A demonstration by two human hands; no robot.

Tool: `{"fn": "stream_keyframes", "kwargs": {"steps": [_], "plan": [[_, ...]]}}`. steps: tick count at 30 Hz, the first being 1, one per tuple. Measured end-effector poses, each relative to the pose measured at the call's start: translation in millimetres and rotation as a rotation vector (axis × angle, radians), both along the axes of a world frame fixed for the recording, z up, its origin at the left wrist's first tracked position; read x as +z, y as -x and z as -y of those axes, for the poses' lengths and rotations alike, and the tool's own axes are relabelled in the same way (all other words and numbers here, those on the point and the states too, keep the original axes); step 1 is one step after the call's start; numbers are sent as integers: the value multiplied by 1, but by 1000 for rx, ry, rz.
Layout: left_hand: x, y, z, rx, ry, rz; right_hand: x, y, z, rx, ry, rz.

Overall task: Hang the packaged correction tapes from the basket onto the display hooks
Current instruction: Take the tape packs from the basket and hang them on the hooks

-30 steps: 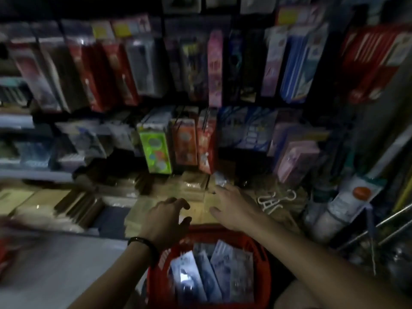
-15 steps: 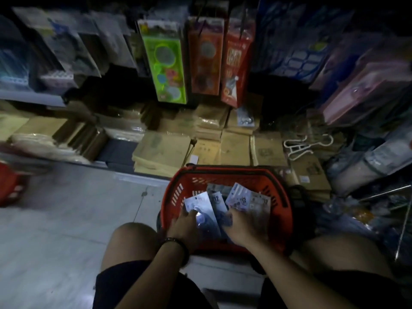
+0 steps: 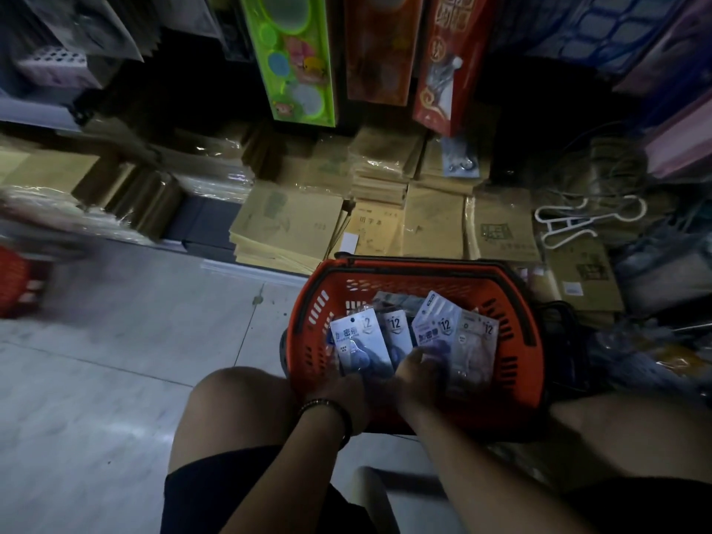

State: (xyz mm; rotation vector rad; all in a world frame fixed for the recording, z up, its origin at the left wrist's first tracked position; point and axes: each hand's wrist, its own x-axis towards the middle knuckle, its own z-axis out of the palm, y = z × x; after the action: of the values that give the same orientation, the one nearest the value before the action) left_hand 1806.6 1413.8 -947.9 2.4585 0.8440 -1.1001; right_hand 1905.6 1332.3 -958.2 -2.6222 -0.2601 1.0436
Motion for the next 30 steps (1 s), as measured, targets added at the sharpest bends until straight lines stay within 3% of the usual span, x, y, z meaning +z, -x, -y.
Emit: {"fn": "stream_keyframes", "kwargs": {"steps": [4, 9, 14, 20, 26, 30], "plan": [[12, -2, 0, 58, -54, -44, -17, 4, 9, 44, 26, 64], [13, 3, -10, 246, 31, -7, -16, -2, 10, -22, -143, -135], [23, 3, -15, 407, 134, 11, -27, -3, 14, -94, -311, -198], [31, -4, -16, 671, 293, 266, -31, -20, 22, -195, -493, -174], [55, -8, -9, 1041, 716, 522, 21, -27, 50, -242, -663, -245], [83, -11, 6, 1123, 937, 626, 54, -28, 61, -146, -725, -287]]}}
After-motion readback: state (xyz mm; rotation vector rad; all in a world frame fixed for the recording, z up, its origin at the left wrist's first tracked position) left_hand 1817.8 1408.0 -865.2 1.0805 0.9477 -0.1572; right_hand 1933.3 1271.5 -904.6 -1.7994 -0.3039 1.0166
